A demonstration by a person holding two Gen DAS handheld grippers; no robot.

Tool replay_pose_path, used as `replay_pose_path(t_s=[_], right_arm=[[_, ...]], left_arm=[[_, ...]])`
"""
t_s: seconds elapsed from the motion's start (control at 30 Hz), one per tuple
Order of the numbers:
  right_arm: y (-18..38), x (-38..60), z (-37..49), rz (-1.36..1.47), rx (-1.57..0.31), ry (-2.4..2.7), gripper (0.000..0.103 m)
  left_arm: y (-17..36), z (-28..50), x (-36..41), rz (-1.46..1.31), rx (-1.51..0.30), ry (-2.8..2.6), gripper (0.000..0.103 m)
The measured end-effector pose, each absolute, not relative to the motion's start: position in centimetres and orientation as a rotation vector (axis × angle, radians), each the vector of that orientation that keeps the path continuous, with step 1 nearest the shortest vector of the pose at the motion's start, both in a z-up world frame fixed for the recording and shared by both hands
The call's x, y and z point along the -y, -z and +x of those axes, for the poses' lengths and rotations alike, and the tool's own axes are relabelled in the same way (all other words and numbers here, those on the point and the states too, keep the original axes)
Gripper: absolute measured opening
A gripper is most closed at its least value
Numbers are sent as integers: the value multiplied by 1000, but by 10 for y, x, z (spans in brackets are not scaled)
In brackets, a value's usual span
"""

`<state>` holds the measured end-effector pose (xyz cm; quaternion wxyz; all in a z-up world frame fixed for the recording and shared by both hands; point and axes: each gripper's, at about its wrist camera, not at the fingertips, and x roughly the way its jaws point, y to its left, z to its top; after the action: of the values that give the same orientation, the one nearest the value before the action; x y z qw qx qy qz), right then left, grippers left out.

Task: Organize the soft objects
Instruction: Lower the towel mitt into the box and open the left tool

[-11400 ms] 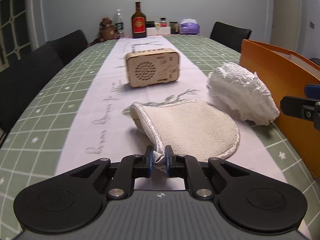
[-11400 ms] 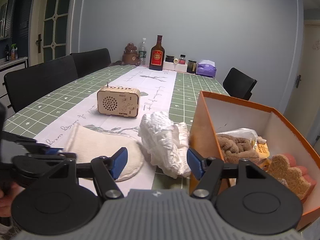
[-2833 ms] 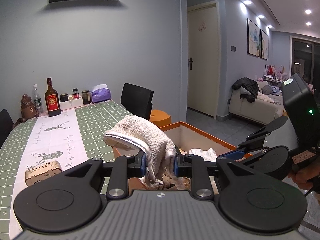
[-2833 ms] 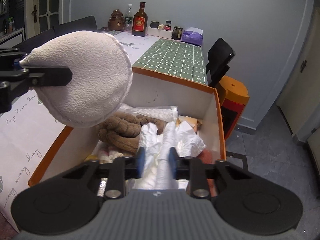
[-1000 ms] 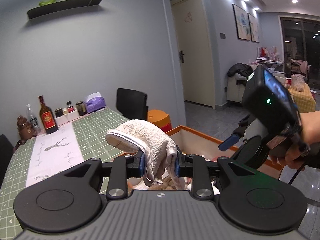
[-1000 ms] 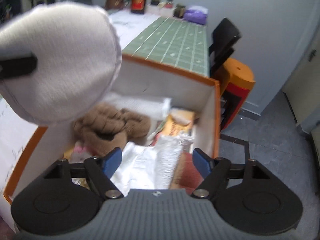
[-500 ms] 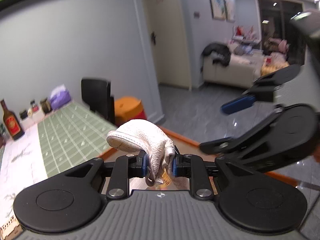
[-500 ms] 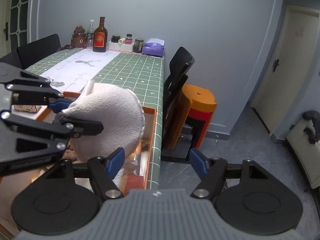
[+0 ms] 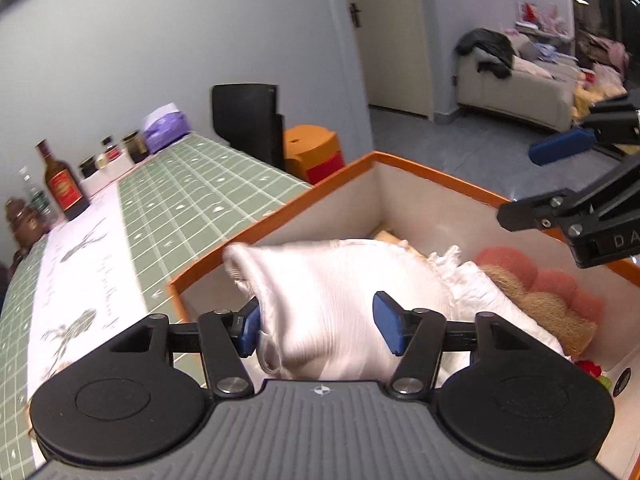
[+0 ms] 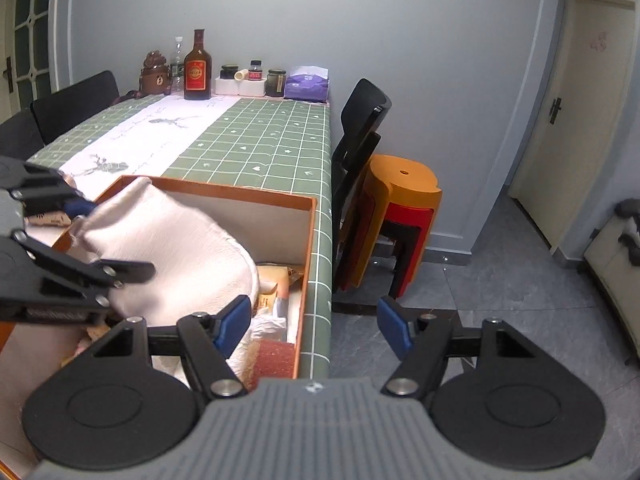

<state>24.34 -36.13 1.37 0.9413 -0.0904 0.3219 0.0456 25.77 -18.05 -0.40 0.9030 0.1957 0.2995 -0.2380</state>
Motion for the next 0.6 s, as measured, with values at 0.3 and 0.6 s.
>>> replay_pose_path(t_s=[0.3, 0.6], right_arm=[[-17, 343, 248, -212, -660, -136, 67], [12, 287, 282, -225, -898, -376, 27]], left_arm=[[-33, 229, 145, 364, -450, 382, 78], [-43, 219, 124, 296, -376, 284, 80]])
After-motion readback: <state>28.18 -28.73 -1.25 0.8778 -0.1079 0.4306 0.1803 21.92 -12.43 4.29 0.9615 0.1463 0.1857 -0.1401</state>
